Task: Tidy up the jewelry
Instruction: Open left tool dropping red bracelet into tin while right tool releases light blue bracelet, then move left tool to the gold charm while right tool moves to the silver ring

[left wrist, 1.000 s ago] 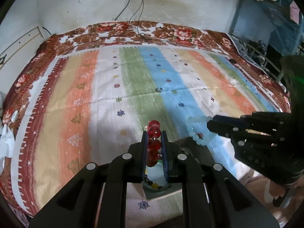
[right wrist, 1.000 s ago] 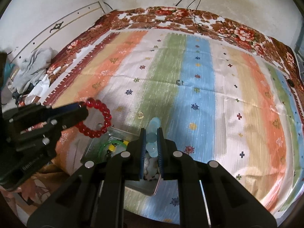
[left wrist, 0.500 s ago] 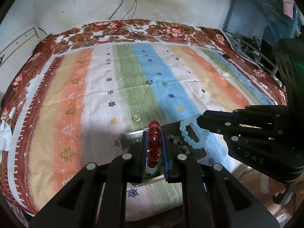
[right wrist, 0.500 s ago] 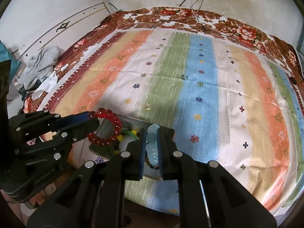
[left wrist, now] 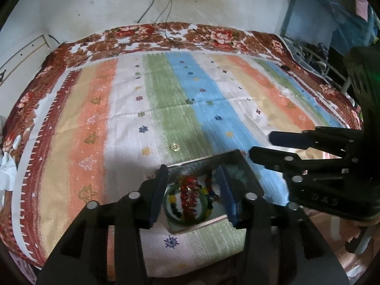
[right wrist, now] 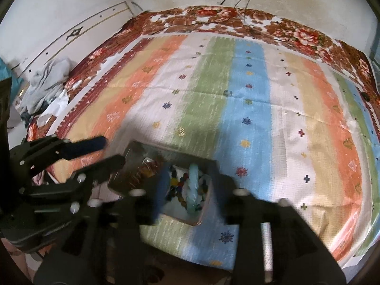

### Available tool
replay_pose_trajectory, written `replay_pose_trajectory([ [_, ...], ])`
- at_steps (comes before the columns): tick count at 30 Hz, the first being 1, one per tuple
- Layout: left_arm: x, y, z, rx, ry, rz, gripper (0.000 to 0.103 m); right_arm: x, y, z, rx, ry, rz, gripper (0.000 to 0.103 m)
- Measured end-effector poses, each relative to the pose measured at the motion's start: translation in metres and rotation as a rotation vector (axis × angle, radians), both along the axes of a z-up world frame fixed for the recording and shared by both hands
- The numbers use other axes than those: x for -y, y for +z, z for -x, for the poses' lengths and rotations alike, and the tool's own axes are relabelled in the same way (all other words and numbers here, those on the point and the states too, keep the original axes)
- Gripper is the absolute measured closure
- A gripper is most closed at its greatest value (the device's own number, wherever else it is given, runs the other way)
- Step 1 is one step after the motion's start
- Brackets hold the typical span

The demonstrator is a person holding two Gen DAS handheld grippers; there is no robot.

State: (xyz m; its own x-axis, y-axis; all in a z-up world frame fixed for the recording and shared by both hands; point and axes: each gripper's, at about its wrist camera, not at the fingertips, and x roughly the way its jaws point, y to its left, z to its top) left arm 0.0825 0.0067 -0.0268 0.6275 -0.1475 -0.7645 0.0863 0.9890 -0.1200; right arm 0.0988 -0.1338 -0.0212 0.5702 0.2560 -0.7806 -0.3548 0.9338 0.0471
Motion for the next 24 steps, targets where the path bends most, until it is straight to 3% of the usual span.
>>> replay_pose_trajectory([
  [8,-0.033,-0.011,-0.023,-0.063,0.070,0.042,0.060,0.020,-0.003,-0.022,-0.039,-0.073,-0.026,0.057],
  [24,-0.032,-0.038,-0.069,-0.192,-0.017,0.007,0.060,0.028,-0.012,-0.072,-0.084,-0.127,-0.012,0.052],
])
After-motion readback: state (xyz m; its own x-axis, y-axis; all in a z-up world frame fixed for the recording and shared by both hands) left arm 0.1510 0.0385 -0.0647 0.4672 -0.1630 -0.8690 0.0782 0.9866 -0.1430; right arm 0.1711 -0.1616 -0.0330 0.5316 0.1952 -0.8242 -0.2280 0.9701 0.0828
